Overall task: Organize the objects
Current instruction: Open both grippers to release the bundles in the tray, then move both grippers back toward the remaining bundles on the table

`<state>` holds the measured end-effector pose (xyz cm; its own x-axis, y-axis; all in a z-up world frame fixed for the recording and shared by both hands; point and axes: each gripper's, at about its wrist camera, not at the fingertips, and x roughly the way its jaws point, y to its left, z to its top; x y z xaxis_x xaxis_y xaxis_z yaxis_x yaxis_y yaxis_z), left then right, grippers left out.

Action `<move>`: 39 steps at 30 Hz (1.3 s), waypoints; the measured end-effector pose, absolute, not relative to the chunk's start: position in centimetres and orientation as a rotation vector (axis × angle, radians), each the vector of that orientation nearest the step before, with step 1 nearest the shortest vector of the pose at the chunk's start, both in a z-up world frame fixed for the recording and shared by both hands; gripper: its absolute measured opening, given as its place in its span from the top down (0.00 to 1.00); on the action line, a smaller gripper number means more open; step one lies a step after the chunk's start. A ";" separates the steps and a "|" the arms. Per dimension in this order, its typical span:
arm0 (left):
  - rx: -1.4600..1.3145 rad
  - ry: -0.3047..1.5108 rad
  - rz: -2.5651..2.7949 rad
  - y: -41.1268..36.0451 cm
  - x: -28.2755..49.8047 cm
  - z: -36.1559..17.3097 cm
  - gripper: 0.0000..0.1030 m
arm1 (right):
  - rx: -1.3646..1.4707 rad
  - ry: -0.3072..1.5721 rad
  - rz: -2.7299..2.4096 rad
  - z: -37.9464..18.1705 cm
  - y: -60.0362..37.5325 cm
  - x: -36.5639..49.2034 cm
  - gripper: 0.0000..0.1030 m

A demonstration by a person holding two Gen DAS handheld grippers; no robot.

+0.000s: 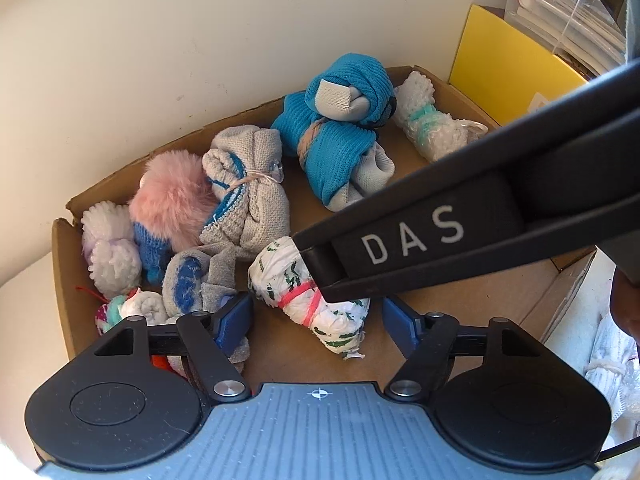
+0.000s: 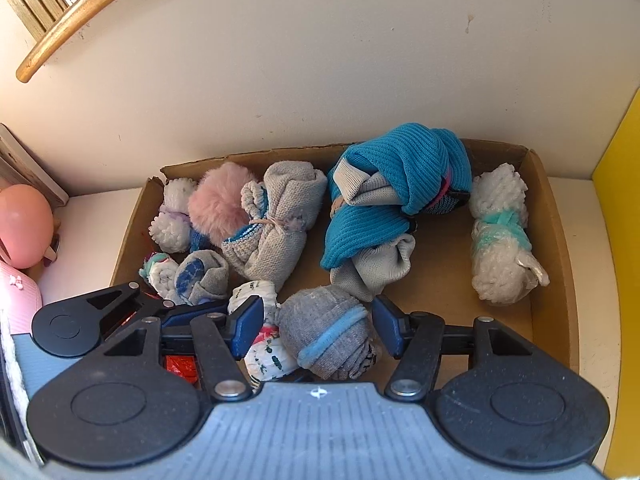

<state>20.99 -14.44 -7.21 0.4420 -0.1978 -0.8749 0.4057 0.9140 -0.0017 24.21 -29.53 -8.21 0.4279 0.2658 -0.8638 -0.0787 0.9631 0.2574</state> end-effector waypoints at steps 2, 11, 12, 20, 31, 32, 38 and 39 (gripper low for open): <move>0.216 1.045 -0.381 -14.4 20.7 -6.9 0.22 | 0.194 1.098 0.208 -7.8 -29.9 23.6 0.44; 0.203 1.015 -0.380 -13.5 19.3 -5.2 0.18 | 0.203 1.058 0.197 -5.7 -31.0 20.7 0.43; 0.201 1.013 -0.380 -13.3 19.1 -4.9 0.18 | 0.213 1.045 0.193 -5.0 -31.3 20.2 0.43; 0.172 0.962 -0.362 -11.5 16.4 -2.1 0.15 | 0.251 0.918 0.191 0.9 -33.6 11.8 0.39; 0.115 0.943 -0.383 -9.2 9.3 0.3 0.12 | 0.122 0.919 0.092 1.7 -32.0 7.0 0.31; 0.110 0.954 -0.396 -9.2 9.0 0.3 0.12 | 0.096 0.935 0.090 0.7 -31.5 6.2 0.31; 0.131 1.014 -0.541 -10.7 4.4 -0.6 0.12 | 0.089 1.039 0.011 -2.1 -32.7 0.7 0.32; 0.146 1.020 -0.574 -11.7 3.8 -1.0 0.12 | 0.098 1.045 -0.004 -2.4 -33.0 0.2 0.32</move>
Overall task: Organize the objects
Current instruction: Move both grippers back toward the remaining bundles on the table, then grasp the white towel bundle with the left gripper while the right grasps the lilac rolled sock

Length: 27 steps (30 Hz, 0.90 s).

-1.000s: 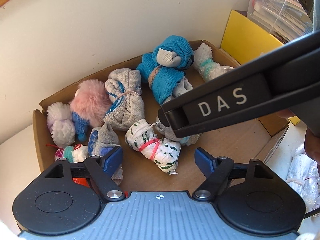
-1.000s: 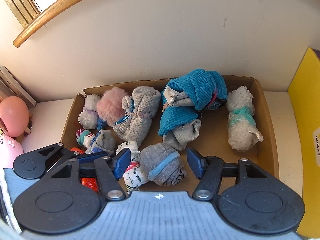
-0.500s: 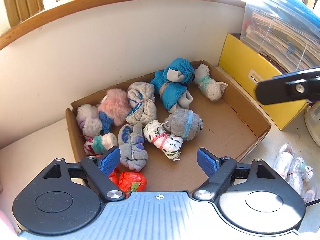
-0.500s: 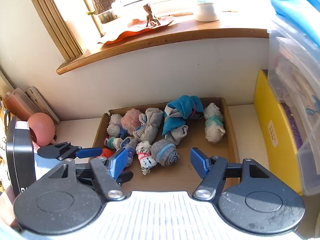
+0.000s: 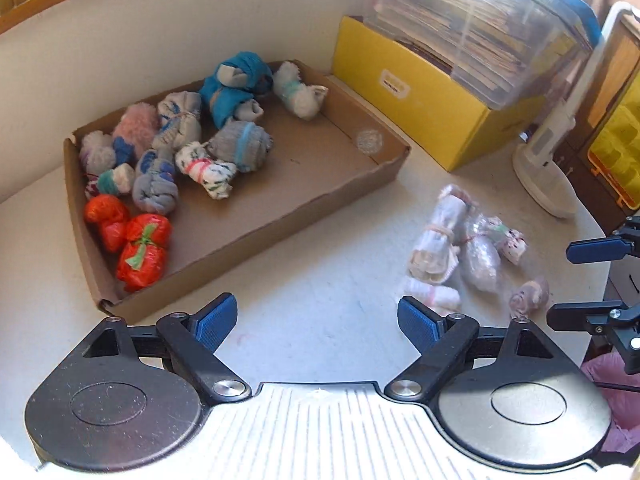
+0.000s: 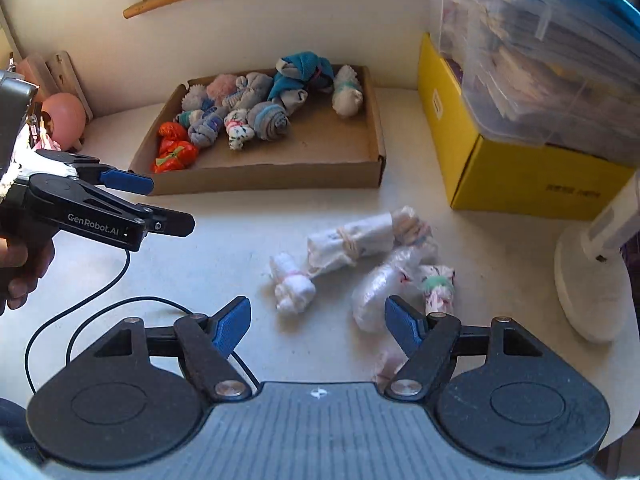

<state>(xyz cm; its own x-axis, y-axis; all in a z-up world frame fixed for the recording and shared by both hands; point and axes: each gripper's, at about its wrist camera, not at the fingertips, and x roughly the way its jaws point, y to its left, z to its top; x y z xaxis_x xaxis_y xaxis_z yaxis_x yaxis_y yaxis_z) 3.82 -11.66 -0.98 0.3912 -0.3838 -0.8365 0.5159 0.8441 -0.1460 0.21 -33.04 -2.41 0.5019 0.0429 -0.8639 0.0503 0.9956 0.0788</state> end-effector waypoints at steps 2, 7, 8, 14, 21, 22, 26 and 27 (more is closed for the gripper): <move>0.177 1.027 -0.631 -13.1 2.8 -1.5 0.12 | 0.097 1.046 -0.032 -2.7 -33.8 -0.8 0.32; 0.254 1.026 -0.715 -17.6 2.3 -3.2 0.11 | 0.101 1.050 -0.093 -3.5 -35.7 -2.6 0.31; 0.261 1.032 -0.726 -18.4 2.5 -3.6 0.11 | 0.107 1.052 -0.105 -3.7 -36.0 -2.8 0.31; 0.289 1.053 -0.726 -21.7 3.1 -5.8 0.11 | 0.131 1.071 -0.155 -5.8 -37.1 -2.8 0.30; 0.337 1.067 -0.707 -22.7 3.3 -7.4 0.12 | 0.154 1.097 -0.183 -7.7 -37.8 -2.8 0.30; 0.338 1.068 -0.701 -22.7 3.4 -7.6 0.12 | 0.154 1.098 -0.184 -7.9 -37.9 -2.8 0.30; 0.335 1.079 -0.684 -22.5 3.6 -7.9 0.12 | 0.149 1.096 -0.194 -8.3 -38.1 -2.8 0.30; 0.337 1.081 -0.684 -22.5 3.6 -8.0 0.12 | 0.148 1.095 -0.195 -8.3 -38.2 -2.7 0.30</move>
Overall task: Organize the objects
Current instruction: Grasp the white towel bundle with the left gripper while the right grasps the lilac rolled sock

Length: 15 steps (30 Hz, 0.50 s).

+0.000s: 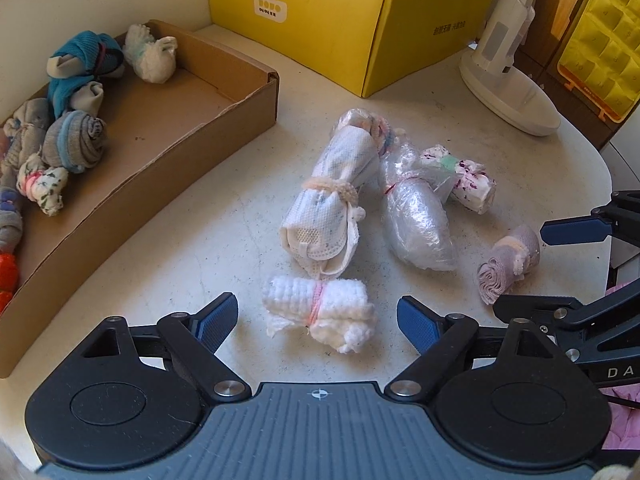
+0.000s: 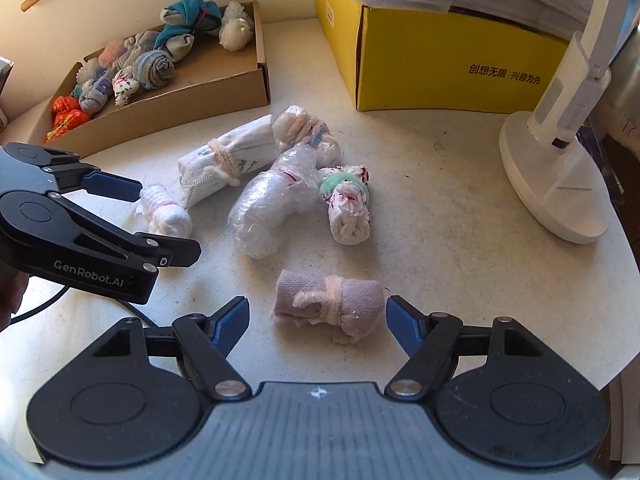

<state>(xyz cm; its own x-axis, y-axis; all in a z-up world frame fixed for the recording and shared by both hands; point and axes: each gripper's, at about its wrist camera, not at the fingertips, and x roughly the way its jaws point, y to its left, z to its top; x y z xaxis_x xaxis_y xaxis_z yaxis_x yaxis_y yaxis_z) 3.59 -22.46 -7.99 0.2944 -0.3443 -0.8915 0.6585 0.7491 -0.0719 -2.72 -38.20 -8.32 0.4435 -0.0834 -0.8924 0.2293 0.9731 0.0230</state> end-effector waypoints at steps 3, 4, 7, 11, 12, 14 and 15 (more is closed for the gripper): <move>0.345 1.083 -0.686 -22.7 3.6 -8.1 0.13 | 0.150 1.097 -0.192 -8.6 -38.4 -2.7 0.30; 0.344 1.083 -0.688 -22.7 3.6 -8.1 0.14 | 0.146 1.097 -0.189 -8.6 -38.5 -2.7 0.30; 0.343 1.080 -0.690 -22.8 3.5 -8.1 0.20 | 0.140 1.102 -0.183 -8.8 -38.6 -2.7 0.41; 0.346 1.074 -0.714 -22.8 3.3 -8.0 0.26 | 0.140 1.096 -0.177 -8.6 -38.5 -2.9 0.43; 0.344 1.074 -0.723 -22.8 3.3 -7.9 0.30 | 0.137 1.093 -0.177 -8.5 -38.5 -3.0 0.44; 0.342 1.078 -0.742 -22.8 3.3 -7.8 0.35 | 0.139 1.088 -0.173 -8.3 -38.5 -3.1 0.44; 0.344 1.079 -0.748 -22.8 3.2 -7.7 0.39 | 0.137 1.086 -0.167 -8.1 -38.5 -3.1 0.44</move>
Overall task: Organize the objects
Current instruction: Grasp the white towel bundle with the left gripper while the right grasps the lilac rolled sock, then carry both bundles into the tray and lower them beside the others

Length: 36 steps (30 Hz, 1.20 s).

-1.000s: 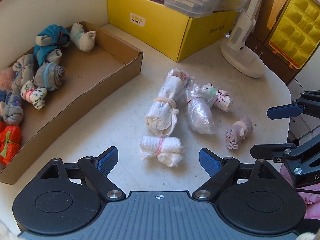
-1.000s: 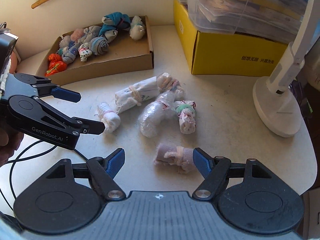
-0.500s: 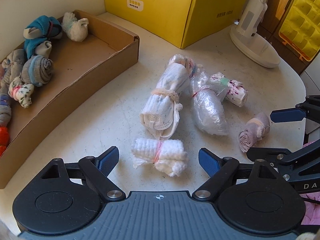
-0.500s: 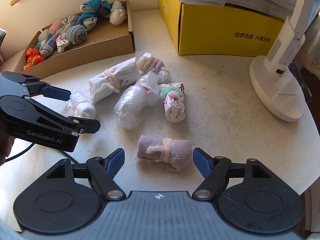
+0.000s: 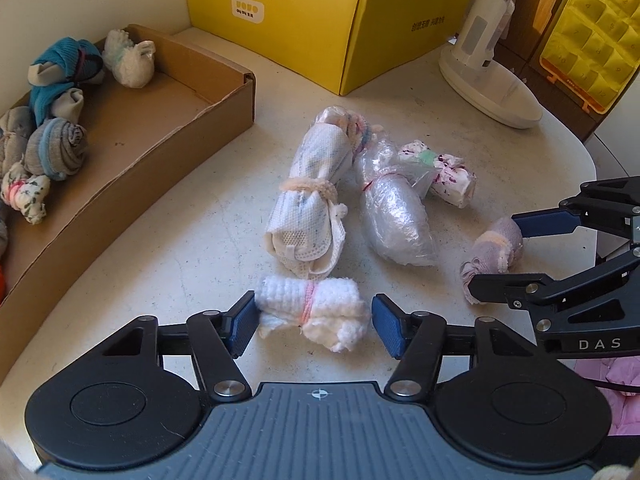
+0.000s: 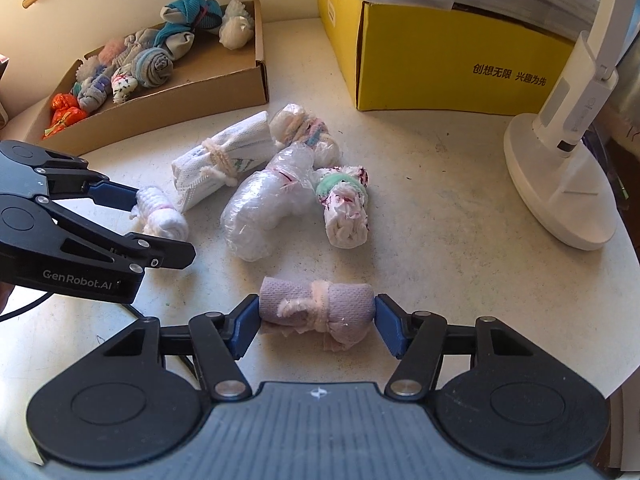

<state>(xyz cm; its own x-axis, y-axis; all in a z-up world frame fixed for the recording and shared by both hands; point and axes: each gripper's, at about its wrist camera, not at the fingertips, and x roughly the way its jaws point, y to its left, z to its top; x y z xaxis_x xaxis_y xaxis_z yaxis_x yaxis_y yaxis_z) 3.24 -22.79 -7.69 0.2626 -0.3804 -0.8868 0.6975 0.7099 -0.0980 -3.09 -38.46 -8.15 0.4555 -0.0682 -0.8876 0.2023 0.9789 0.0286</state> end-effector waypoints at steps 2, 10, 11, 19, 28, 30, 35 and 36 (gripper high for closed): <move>0.344 1.077 -0.749 -22.6 3.2 -7.5 0.41 | 0.133 1.081 -0.162 -7.8 -38.3 -3.2 0.44; 0.317 1.070 -0.752 -21.7 3.1 -7.1 0.46 | 0.120 1.081 -0.152 -7.3 -38.5 -3.2 0.44; 0.314 1.070 -0.752 -21.6 3.1 -7.1 0.46 | 0.120 1.084 -0.152 -7.3 -38.5 -3.2 0.44; 0.298 1.079 -0.750 -20.6 2.9 -6.7 0.46 | 0.133 1.095 -0.172 -7.4 -38.7 -3.2 0.44; 0.235 1.065 -0.654 -17.0 4.4 -4.2 0.45 | 0.097 1.070 -0.134 -5.8 -38.6 -1.4 0.44; 0.222 1.062 -0.625 -15.9 4.9 -3.5 0.45 | 0.082 1.056 -0.115 -5.0 -38.2 -0.8 0.44; 0.185 1.044 -0.550 -13.0 6.0 -1.2 0.45 | 0.060 1.021 -0.061 -2.9 -37.4 1.0 0.44; 0.180 1.038 -0.539 -12.6 6.2 -0.8 0.45 | 0.056 1.011 -0.048 -2.5 -37.0 1.5 0.44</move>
